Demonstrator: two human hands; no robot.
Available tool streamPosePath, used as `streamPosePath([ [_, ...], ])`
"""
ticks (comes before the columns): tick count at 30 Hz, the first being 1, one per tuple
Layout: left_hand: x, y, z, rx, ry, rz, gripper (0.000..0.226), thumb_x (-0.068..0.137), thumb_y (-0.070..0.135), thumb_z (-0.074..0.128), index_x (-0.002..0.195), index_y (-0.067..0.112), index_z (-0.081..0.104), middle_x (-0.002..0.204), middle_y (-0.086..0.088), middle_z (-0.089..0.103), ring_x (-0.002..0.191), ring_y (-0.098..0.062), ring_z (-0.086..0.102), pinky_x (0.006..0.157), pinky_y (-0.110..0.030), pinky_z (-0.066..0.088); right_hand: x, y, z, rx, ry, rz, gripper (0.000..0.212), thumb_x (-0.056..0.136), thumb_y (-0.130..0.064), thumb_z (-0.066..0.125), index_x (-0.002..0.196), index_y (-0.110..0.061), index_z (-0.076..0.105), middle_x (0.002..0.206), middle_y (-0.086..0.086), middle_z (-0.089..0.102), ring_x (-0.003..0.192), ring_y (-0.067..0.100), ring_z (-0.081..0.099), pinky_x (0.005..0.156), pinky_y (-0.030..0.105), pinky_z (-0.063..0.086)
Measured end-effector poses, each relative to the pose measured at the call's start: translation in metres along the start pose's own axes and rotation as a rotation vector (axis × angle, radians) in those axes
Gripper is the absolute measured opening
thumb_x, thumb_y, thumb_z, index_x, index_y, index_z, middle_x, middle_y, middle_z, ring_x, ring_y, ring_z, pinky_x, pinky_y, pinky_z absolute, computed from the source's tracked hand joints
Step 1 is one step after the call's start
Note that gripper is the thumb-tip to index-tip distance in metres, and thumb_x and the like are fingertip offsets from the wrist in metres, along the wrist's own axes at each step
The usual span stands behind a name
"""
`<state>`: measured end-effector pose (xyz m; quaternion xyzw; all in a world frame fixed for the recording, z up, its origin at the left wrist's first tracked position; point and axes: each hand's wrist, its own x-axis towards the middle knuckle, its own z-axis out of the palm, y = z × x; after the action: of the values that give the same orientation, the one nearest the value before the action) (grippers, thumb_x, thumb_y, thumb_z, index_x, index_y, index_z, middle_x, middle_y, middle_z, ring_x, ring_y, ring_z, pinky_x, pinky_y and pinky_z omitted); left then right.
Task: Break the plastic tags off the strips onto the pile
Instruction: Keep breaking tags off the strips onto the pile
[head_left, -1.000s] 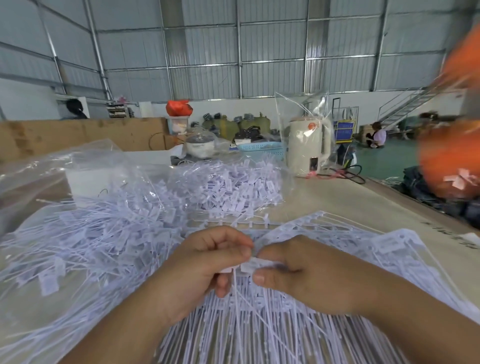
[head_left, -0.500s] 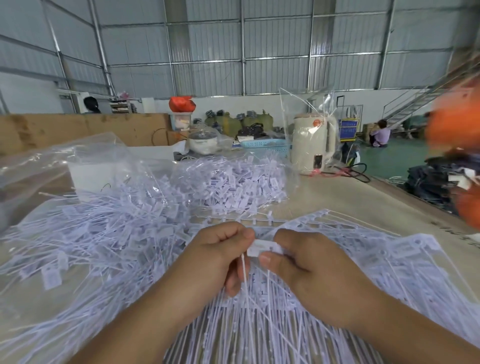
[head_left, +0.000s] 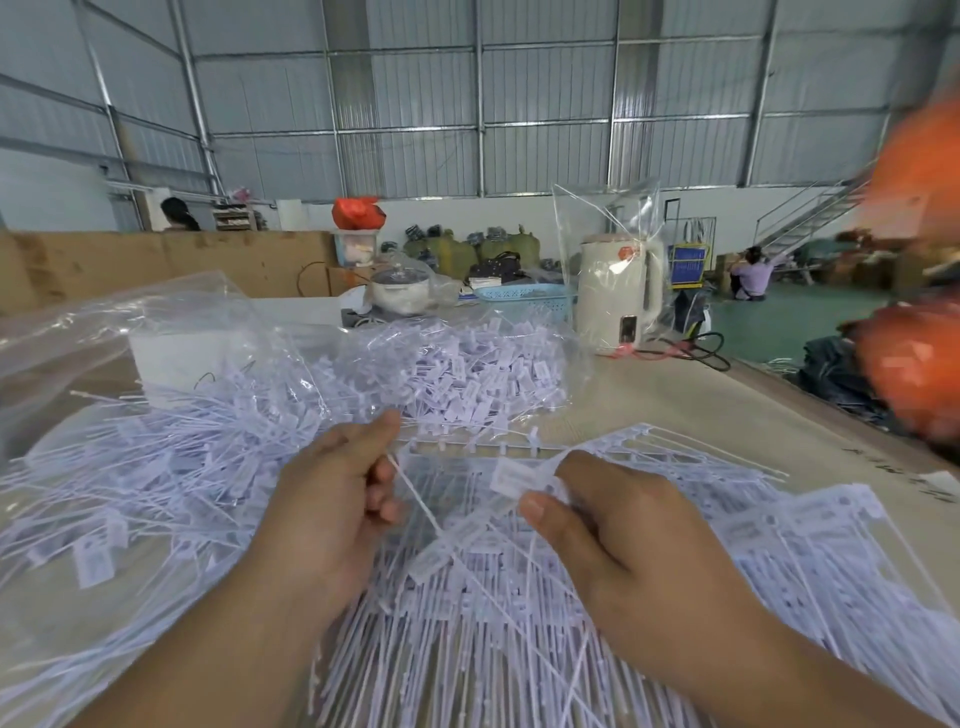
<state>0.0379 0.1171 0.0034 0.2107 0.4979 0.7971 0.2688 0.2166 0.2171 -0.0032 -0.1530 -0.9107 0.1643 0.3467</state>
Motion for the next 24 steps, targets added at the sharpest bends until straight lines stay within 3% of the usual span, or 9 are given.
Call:
streamPosePath([
  [3,-0.013,0.000,0.009,0.309,-0.257,0.012,0.024,0.056,0.037,0.080,0.064,0.017,0.068,0.049,0.000,0.042,0.035,-0.010,0.032,0.037,-0.020,0.031,0.001,0.002,-0.002,0.034,-0.078,-0.042,0.037,0.085,-0.068,0.028,0.066,-0.037,0.033,0.067,-0.022,0.049,0.056,0.006,0.044,0.046,0.025,0.027],
  [5,-0.027,-0.005,0.019,0.377,-0.377,-0.023,0.020,0.066,0.041,0.074,0.068,0.021,0.072,0.048,0.001,0.043,0.035,-0.009,0.032,0.038,-0.019,0.031,0.002,0.004,-0.002,0.065,-0.090,-0.065,0.034,0.088,-0.064,0.034,0.067,-0.036,0.036,0.066,-0.021,0.049,0.054,0.008,0.044,0.046,0.024,0.028],
  [7,-0.034,-0.008,0.024,0.340,-0.420,-0.078,0.020,0.073,0.045,0.067,0.066,0.026,0.071,0.048,0.000,0.043,0.035,-0.009,0.030,0.039,-0.019,0.030,0.002,0.007,-0.003,0.102,-0.092,-0.086,0.034,0.093,-0.059,0.040,0.068,-0.035,0.038,0.062,-0.017,0.048,0.052,0.009,0.043,0.045,0.023,0.027],
  [12,-0.037,-0.006,0.027,0.421,-0.436,-0.078,0.045,0.061,0.066,0.060,0.072,0.022,0.067,0.045,0.002,0.043,0.034,-0.007,0.030,0.039,-0.019,0.028,0.004,0.014,-0.006,0.066,-0.174,-0.115,0.029,0.094,-0.055,0.047,0.070,-0.039,0.043,0.060,-0.017,0.050,0.051,0.009,0.046,0.047,0.025,0.030],
  [14,-0.037,-0.008,0.026,0.542,-0.469,-0.049,0.037,0.069,0.057,0.066,0.079,0.022,0.064,0.045,0.007,0.044,0.036,-0.005,0.033,0.041,-0.018,0.027,0.004,0.015,-0.005,0.090,-0.214,-0.134,0.024,0.094,-0.051,0.050,0.074,-0.039,0.047,0.056,-0.014,0.049,0.048,0.010,0.044,0.047,0.024,0.030],
  [17,-0.036,-0.011,0.024,0.618,-0.500,-0.055,0.012,0.080,0.042,0.069,0.089,0.035,0.067,0.049,0.007,0.048,0.041,-0.005,0.039,0.043,-0.018,0.029,0.003,0.016,-0.005,0.202,-0.329,-0.153,0.016,0.097,-0.046,0.050,0.092,-0.036,0.062,0.051,-0.001,0.045,0.041,0.010,0.034,0.043,0.028,0.028],
  [20,-0.034,-0.012,0.022,0.603,-0.537,-0.082,0.006,0.087,0.038,0.063,0.090,0.037,0.068,0.052,0.002,0.051,0.044,-0.008,0.042,0.044,-0.018,0.031,0.004,0.015,-0.007,0.286,-0.367,-0.156,0.016,0.098,-0.045,0.051,0.104,-0.036,0.063,0.049,-0.001,0.037,0.041,0.009,0.028,0.044,0.030,0.025],
  [24,-0.030,-0.011,0.020,0.553,-0.546,-0.087,0.012,0.086,0.040,0.061,0.091,0.037,0.072,0.051,0.000,0.052,0.048,-0.013,0.036,0.045,-0.022,0.029,0.005,0.018,-0.012,0.278,-0.343,-0.121,0.023,0.096,-0.048,0.051,0.096,-0.031,0.066,0.051,-0.004,0.037,0.045,0.008,0.032,0.047,0.026,0.027],
])
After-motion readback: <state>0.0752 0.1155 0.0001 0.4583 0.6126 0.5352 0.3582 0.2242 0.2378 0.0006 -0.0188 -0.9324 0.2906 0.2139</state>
